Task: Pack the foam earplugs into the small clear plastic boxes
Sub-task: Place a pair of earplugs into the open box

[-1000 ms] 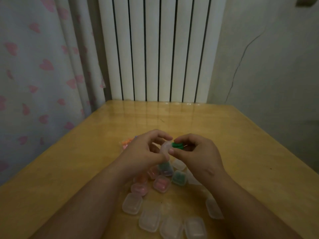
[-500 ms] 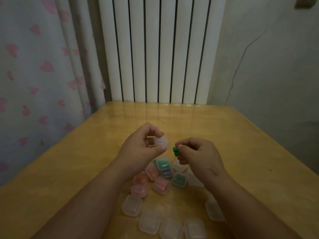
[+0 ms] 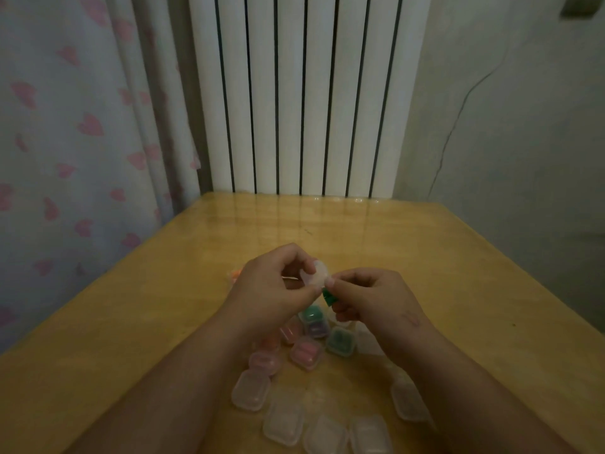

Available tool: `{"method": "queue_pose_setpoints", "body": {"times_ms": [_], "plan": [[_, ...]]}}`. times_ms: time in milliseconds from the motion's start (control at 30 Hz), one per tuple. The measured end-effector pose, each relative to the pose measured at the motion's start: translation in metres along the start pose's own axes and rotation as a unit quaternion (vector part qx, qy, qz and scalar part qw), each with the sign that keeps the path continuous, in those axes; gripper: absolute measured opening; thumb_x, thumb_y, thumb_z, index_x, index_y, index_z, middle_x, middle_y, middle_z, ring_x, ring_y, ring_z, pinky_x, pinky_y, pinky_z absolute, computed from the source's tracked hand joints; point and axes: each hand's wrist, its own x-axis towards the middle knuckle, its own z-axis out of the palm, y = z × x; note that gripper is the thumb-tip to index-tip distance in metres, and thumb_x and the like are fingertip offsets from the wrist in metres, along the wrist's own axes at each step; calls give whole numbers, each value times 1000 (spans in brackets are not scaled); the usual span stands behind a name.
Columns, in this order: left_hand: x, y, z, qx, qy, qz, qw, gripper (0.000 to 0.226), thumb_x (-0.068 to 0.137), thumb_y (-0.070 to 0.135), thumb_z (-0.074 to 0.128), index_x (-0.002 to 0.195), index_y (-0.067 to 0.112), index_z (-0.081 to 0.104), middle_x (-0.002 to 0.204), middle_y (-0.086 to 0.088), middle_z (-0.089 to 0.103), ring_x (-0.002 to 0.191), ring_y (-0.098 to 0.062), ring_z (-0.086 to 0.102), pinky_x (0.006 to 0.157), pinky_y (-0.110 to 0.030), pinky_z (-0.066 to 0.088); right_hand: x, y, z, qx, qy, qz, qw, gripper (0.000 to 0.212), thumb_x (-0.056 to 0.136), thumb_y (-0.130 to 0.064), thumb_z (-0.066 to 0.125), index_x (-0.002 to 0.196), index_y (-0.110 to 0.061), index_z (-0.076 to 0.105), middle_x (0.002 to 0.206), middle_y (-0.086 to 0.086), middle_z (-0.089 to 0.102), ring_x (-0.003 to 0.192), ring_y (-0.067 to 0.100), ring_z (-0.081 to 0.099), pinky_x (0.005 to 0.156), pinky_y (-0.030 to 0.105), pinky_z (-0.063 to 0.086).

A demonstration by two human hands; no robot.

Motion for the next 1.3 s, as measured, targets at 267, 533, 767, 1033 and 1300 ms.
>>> {"method": "queue_pose_setpoints", "body": {"times_ms": [267, 533, 767, 1033, 1300], "plan": [[-3, 3, 2, 99, 25, 41, 994, 18, 74, 37, 69, 85, 36, 55, 83, 14, 67, 78, 4, 66, 68, -26, 59, -1, -1, 4, -4, -4, -5, 1000, 11, 88, -16, 68, 86, -10, 77, 66, 2, 70, 56, 6, 61, 57, 21, 53], [-5, 8, 3, 159, -10, 67, 985, 27, 71, 44, 61, 94, 39, 49, 87, 11, 64, 81, -7, 64, 67, -38, 58, 1, 2, 10, -61, 26, 28, 997, 13, 76, -14, 64, 77, -4, 71, 63, 4, 62, 56, 11, 55, 55, 31, 46], [-4, 8, 5, 166, -26, 45, 985, 42, 81, 29, 68, 109, 44, 41, 103, 12, 65, 89, -5, 64, 76, -37, 58, 6, -1, 12, -18, 42, 76, 996, 12, 75, -16, 63, 71, -7, 69, 57, 2, 56, 52, 13, 48, 49, 27, 39], [-1, 5, 12, 147, -39, 26, 988, 48, 86, 21, 64, 128, 34, 47, 116, 4, 66, 98, -8, 64, 83, -38, 58, 9, -3, 13, 0, 68, 118, 991, 12, 70, -21, 63, 64, -11, 61, 59, 3, 50, 55, 19, 43, 50, 29, 36], [1, 2, 13, 128, -21, 33, 991, 50, 82, 21, 68, 127, 34, 49, 109, 16, 61, 97, -2, 63, 85, -32, 58, 9, -3, 11, 37, 48, 121, 991, 12, 68, -17, 65, 58, -11, 61, 55, 2, 47, 52, 17, 40, 48, 29, 34]]}}
